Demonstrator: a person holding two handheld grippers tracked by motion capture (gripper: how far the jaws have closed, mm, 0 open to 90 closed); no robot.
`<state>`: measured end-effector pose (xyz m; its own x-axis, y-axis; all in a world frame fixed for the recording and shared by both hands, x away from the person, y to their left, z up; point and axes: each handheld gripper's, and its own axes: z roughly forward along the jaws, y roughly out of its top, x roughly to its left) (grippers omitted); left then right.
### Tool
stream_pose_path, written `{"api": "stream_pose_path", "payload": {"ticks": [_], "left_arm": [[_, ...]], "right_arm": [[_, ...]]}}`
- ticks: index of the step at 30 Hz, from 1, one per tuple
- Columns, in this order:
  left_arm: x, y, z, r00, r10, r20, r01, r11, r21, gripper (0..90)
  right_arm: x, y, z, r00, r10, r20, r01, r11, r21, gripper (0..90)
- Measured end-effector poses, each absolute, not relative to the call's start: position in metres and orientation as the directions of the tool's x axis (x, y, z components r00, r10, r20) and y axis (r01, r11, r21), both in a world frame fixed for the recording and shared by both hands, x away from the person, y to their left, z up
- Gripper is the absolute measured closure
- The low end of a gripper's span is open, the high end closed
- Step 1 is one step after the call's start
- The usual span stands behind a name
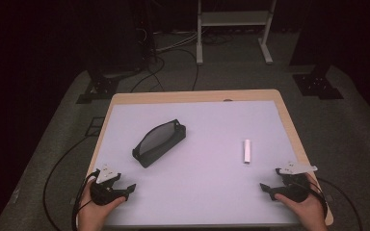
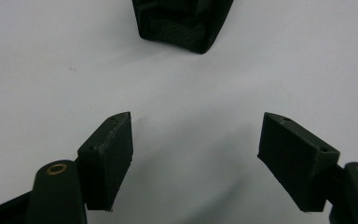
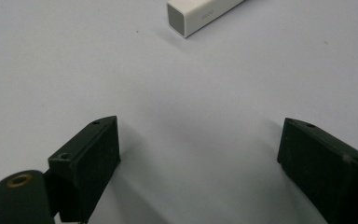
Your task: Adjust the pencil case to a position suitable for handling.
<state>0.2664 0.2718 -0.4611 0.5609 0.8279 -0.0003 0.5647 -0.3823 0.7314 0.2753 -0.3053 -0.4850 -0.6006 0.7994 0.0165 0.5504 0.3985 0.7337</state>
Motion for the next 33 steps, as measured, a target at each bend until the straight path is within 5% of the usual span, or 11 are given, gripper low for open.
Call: {"api": "stream_pose_path", "payload": {"ticks": [33], "left_arm": [[0.299,0.267,-0.416,0.597,0.802,0.012,0.495,-0.38,0.781,42.0]], "right_arm": [[0.275,-0.306,-0.485,-0.6,0.8,0.016,0.55,0.398,0.735,11.8]]}}
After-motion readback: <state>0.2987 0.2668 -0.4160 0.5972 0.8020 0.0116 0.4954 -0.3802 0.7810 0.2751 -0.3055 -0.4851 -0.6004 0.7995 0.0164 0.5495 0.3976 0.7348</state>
